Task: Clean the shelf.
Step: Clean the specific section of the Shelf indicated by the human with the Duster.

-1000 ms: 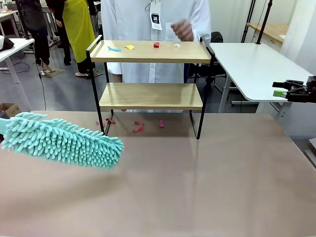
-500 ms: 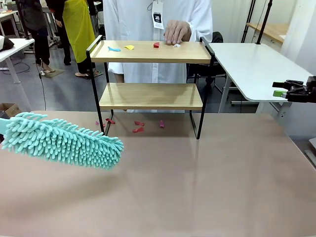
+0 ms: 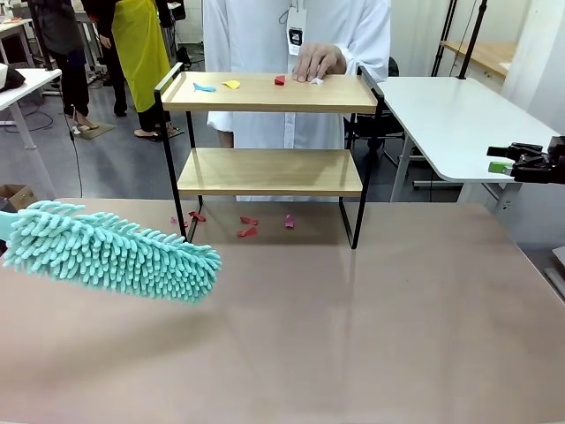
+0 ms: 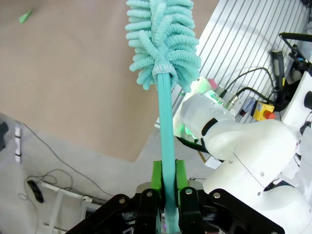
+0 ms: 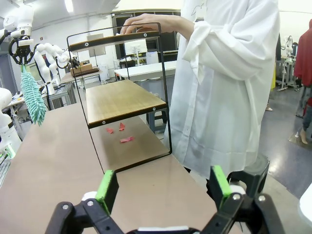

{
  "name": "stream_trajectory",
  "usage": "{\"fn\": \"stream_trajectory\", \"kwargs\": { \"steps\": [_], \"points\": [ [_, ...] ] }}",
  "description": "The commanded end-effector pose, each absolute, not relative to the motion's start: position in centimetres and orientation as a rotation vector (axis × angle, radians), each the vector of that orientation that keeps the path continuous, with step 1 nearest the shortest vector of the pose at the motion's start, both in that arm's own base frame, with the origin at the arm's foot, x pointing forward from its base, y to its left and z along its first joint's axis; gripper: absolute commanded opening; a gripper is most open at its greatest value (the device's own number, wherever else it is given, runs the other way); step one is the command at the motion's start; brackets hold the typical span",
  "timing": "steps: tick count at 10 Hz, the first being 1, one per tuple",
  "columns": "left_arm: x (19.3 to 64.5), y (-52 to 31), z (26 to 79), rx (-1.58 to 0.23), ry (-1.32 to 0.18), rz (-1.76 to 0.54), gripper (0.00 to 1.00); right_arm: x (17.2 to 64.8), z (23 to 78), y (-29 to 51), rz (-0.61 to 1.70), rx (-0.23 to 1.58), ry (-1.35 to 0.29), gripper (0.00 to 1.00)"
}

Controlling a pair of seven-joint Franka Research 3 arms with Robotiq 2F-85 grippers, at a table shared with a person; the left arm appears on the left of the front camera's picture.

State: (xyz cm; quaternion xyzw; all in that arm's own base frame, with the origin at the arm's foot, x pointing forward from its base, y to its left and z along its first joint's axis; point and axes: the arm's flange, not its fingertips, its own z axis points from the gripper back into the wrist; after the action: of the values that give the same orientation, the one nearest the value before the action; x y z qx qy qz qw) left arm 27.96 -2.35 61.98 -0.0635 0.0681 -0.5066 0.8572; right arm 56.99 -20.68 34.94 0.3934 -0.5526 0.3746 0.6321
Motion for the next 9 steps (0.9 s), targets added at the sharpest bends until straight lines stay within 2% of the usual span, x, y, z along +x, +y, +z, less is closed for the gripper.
{"fn": "stream_trajectory", "kwargs": {
  "steps": [1, 7, 9],
  "points": [
    [27.7, -2.2, 62.1, -0.157, 0.134, -1.06, 0.13, 57.1, 35.2, -20.5, 0.862, 0.898, -1.266, 1.0],
    [28.0, -2.4, 62.0, -0.133, 0.143, -1.064, 0.13, 57.1, 35.2, -20.5, 0.862, 0.898, -1.266, 1.0],
    [28.1, -3.5, 63.5, -0.244, 0.071, -1.024, 0.13, 57.1, 35.2, -20.5, 0.862, 0.898, -1.266, 1.0]
  ]
}}
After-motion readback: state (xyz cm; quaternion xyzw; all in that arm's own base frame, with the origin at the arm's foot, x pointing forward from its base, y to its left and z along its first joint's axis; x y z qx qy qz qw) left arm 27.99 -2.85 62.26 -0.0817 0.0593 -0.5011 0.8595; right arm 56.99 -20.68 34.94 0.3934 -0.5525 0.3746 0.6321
